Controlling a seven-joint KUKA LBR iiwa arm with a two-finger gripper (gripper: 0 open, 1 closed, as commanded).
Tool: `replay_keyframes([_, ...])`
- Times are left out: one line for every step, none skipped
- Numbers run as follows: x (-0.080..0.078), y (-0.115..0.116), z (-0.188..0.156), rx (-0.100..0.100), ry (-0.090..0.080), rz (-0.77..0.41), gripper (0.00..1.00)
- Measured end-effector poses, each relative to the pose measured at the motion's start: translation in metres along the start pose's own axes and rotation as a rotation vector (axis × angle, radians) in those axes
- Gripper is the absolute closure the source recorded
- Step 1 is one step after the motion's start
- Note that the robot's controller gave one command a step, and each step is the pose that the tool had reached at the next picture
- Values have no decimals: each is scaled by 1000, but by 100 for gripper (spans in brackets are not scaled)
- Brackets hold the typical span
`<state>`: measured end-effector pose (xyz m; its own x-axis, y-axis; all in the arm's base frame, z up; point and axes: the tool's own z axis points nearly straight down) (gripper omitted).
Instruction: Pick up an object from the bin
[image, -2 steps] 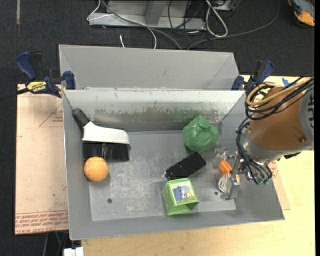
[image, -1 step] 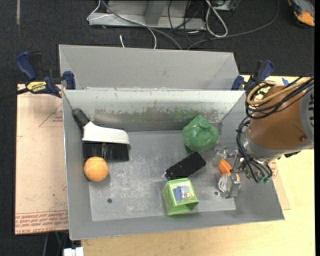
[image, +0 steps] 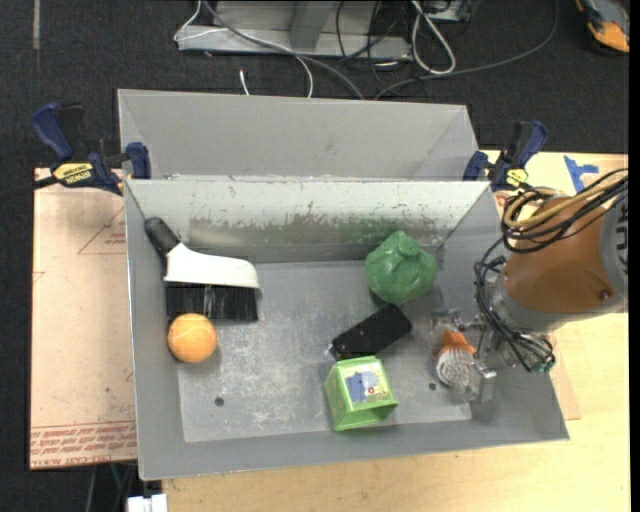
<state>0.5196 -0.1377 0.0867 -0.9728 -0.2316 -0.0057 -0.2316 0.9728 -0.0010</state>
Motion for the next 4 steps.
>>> replay_keyframes([2,-8,0,-3,3,7,0])
replay_keyframes([17,-11,-13,-3,6,40,0])
replay_keyframes([-10,-16,14,-8,1,-189,0])
replay_keyframes([-16,-17,17,-9,2,-87,100])
